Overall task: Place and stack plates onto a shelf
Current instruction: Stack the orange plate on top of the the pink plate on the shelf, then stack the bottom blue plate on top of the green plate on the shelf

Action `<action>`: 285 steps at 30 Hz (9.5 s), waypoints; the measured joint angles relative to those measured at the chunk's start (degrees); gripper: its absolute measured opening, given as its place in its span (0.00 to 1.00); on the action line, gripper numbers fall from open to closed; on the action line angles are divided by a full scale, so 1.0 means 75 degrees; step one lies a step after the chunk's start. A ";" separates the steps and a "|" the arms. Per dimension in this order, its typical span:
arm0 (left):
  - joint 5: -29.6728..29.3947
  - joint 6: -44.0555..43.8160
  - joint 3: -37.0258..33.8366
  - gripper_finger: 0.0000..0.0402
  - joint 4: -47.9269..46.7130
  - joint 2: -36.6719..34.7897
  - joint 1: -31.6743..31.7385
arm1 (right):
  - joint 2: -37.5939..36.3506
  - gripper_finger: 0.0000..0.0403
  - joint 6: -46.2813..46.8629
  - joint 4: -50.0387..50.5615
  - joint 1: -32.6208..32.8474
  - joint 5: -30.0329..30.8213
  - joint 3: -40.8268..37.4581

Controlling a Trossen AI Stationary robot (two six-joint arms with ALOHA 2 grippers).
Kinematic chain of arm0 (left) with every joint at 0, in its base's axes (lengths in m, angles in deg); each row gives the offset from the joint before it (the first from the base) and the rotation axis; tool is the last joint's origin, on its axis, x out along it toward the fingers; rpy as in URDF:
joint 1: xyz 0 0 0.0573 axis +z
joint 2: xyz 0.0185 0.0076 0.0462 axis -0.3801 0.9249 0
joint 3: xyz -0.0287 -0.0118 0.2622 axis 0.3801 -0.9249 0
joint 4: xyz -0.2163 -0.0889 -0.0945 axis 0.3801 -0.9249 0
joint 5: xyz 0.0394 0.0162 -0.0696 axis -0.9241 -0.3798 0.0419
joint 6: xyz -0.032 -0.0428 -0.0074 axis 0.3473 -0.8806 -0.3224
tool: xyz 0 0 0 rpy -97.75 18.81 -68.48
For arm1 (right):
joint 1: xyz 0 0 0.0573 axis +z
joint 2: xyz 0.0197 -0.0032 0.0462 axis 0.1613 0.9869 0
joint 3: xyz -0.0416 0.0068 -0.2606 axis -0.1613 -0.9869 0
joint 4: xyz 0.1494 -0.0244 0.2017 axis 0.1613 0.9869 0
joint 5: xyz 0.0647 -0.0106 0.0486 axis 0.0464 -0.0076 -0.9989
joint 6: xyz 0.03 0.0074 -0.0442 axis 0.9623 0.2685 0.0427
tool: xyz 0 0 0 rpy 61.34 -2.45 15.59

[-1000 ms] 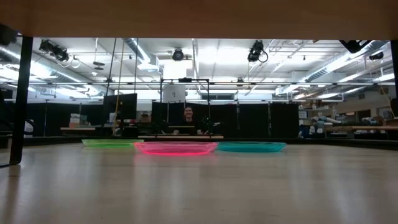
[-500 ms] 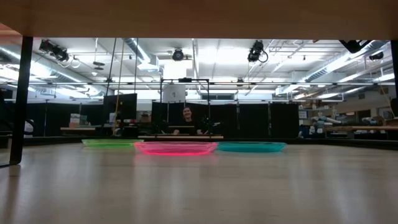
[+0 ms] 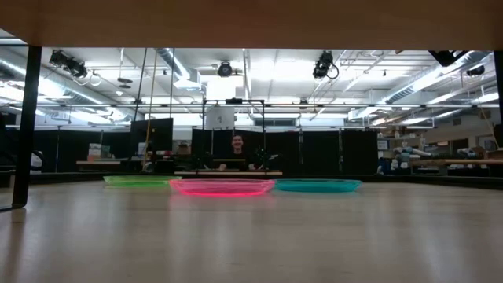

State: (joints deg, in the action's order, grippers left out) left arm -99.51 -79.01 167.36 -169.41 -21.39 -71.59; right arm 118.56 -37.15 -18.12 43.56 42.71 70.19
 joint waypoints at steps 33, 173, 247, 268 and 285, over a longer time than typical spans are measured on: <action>0.0923 0.3328 0.0011 0.02 0.5135 0.0794 0.2266 | 0.0000 0.36 0.0003 0.0001 0.0000 0.0000 0.0000; -0.0392 0.6127 -0.4856 0.34 0.8816 -0.1355 0.2598 | -0.0331 0.36 0.3168 0.1016 0.0004 -0.1867 -0.1845; -0.0388 0.5916 -0.4856 0.33 0.8832 -0.1352 0.2601 | 0.1169 0.17 0.2401 -0.0564 0.0005 -0.2574 -0.2830; -0.0388 0.5922 -0.4856 0.33 0.8830 -0.1349 0.2600 | 0.1166 0.02 0.2401 -0.0576 0.0005 -0.2617 -0.2830; -0.0388 0.5924 -0.4856 0.33 0.8830 -0.1352 0.2599 | 0.1160 0.02 0.2581 -0.0489 -0.0027 -0.2614 -0.2812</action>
State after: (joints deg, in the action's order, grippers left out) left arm -102.42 -34.58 130.93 -103.19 -31.53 -52.10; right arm 127.26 -17.80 -21.78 43.36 23.11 49.10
